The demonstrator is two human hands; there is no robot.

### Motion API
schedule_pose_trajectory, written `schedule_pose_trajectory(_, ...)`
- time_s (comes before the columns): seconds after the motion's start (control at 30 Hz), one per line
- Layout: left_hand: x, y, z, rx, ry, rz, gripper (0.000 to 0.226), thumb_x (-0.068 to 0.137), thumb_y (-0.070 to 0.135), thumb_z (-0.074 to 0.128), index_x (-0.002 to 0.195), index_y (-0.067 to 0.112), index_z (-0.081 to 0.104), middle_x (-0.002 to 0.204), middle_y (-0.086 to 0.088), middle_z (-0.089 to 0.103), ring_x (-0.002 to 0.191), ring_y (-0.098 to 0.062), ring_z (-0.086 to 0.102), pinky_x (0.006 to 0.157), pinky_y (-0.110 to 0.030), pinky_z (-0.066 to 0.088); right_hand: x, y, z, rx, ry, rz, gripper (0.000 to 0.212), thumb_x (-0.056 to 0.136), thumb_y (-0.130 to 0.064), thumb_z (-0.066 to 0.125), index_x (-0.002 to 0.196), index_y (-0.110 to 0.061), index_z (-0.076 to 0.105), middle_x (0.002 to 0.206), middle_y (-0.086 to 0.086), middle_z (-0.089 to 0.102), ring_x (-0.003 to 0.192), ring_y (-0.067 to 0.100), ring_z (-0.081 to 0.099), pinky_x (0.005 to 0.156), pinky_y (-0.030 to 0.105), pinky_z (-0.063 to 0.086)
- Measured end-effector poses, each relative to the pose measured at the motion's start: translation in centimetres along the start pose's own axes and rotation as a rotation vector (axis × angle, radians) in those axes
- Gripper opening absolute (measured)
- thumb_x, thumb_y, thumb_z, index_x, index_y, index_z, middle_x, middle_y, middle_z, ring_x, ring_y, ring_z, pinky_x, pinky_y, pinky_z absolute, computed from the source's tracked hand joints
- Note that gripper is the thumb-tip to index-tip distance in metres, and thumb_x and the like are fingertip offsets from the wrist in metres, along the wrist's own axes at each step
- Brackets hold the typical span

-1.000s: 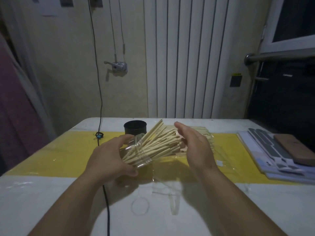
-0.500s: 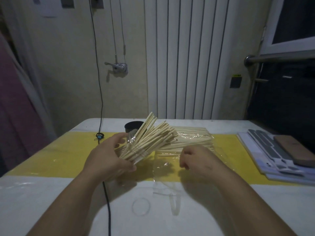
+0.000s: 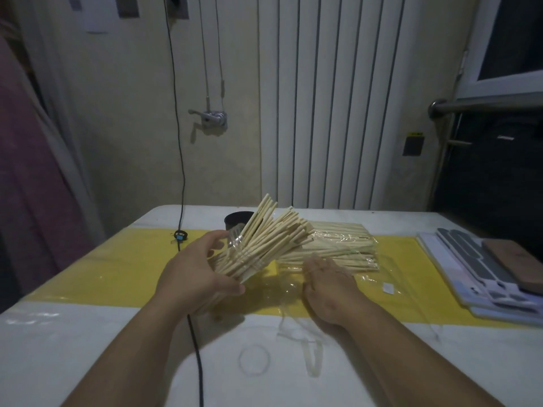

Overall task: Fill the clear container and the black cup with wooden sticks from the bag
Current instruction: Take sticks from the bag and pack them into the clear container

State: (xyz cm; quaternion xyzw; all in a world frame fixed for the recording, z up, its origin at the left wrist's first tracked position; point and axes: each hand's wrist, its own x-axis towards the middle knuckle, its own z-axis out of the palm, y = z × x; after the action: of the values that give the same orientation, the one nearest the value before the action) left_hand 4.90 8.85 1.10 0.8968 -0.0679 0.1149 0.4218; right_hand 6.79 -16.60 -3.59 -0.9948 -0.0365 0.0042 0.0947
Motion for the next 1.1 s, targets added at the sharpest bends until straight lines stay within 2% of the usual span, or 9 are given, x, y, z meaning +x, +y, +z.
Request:
schedule_pose_trajectory(0.07,0.0,0.0,0.0,-0.002,-0.005,0.004,0.101,0.026,0.048,0.083,0.120,0.059,0.047,0.118,0.023,0.059,0.103,-0.002,0.059,0.088,-0.040,0.052,1.0,-0.2,0.1,-0.037,0.018,-0.006,0.062,0.102,-0.028,0.033,0.158,-0.025,0.009,0.166,-0.004,0.003,0.153,0.024,0.003,0.121,0.045,0.005)
schedule_pose_trajectory(0.13,-0.1,0.1,0.0,-0.001,-0.009,0.004,0.102,0.025,0.049,0.082,0.121,0.058,0.048,0.118,0.023,0.059,0.104,-0.004,0.059,0.088,-0.040,0.052,1.9,-0.3,0.1,-0.068,0.098,-0.033,0.057,0.099,-0.022,0.041,0.153,-0.026,0.025,0.162,-0.001,0.023,0.150,0.022,0.016,0.118,0.043,0.014)
schedule_pose_trajectory(0.23,0.0,0.2,0.0,-0.010,-0.013,-0.003,0.098,0.023,0.051,0.081,0.115,0.061,0.048,0.117,0.025,0.059,0.104,-0.003,0.059,0.088,-0.041,0.053,2.8,-0.7,-0.4,-0.144,0.154,-0.023,0.048,0.088,-0.020,0.058,0.134,-0.029,0.047,0.143,0.001,0.048,0.136,0.024,0.038,0.110,0.041,0.027)
schedule_pose_trajectory(0.3,-0.1,0.2,-0.1,-0.034,-0.009,-0.016,0.095,0.021,0.051,0.081,0.109,0.064,0.047,0.115,0.028,0.058,0.104,-0.002,0.059,0.090,-0.042,0.053,3.1,-1.1,-0.8,-0.228,0.165,-0.008,0.041,0.084,-0.015,0.060,0.122,-0.027,0.054,0.131,0.004,0.055,0.123,0.028,0.046,0.102,0.043,0.033)
schedule_pose_trajectory(0.4,-0.2,0.2,-0.1,-0.047,-0.007,-0.018,0.095,0.020,0.051,0.081,0.109,0.064,0.048,0.115,0.028,0.058,0.105,-0.003,0.060,0.091,-0.045,0.053,3.3,-1.1,-1.1,-0.231,0.239,-0.009,0.020,0.087,-0.014,0.060,0.102,-0.028,0.064,0.115,0.001,0.064,0.110,0.024,0.052,0.095,0.040,0.032)
schedule_pose_trajectory(0.53,-0.2,0.4,-0.1,-0.028,-0.011,-0.002,0.100,0.020,0.054,0.079,0.115,0.060,0.047,0.116,0.026,0.058,0.103,-0.004,0.061,0.089,-0.045,0.054,3.8,-1.0,-1.6,-0.158,0.232,0.002,0.015,0.092,-0.020,0.057,0.101,-0.026,0.066,0.111,0.002,0.066,0.110,0.025,0.055,0.100,0.038,0.033)
schedule_pose_trajectory(0.73,-0.3,0.5,-0.1,-0.018,-0.006,0.004,0.103,0.022,0.051,0.081,0.119,0.058,0.046,0.115,0.025,0.058,0.104,-0.007,0.061,0.089,-0.047,0.054,3.6,-0.8,-1.8,-0.057,0.172,0.006,0.024,0.096,-0.027,0.055,0.118,-0.034,0.065,0.129,-0.001,0.059,0.124,0.022,0.047,0.105,0.036,0.032)
schedule_pose_trajectory(0.93,-0.1,0.2,0.0,-0.014,0.004,0.004,0.095,0.024,0.050,0.082,0.110,0.065,0.046,0.116,0.025,0.058,0.104,-0.006,0.061,0.090,-0.045,0.054,3.9,-1.3,-2.5,-0.153,0.082,0.013,0.029,0.097,-0.045,0.055,0.123,-0.035,0.061,0.140,-0.003,0.054,0.135,0.025,0.039,0.108,0.040,0.026)
schedule_pose_trajectory(1.1,-0.1,0.1,0.0,-0.010,0.009,0.003,0.094,0.026,0.047,0.084,0.110,0.064,0.044,0.116,0.025,0.059,0.103,-0.004,0.061,0.091,-0.043,0.054,4.2,-0.8,-2.2,-0.056,0.085,-0.030,0.027,0.097,-0.032,0.060,0.123,-0.028,0.064,0.135,0.000,0.059,0.127,0.021,0.050,0.107,0.027,0.034)
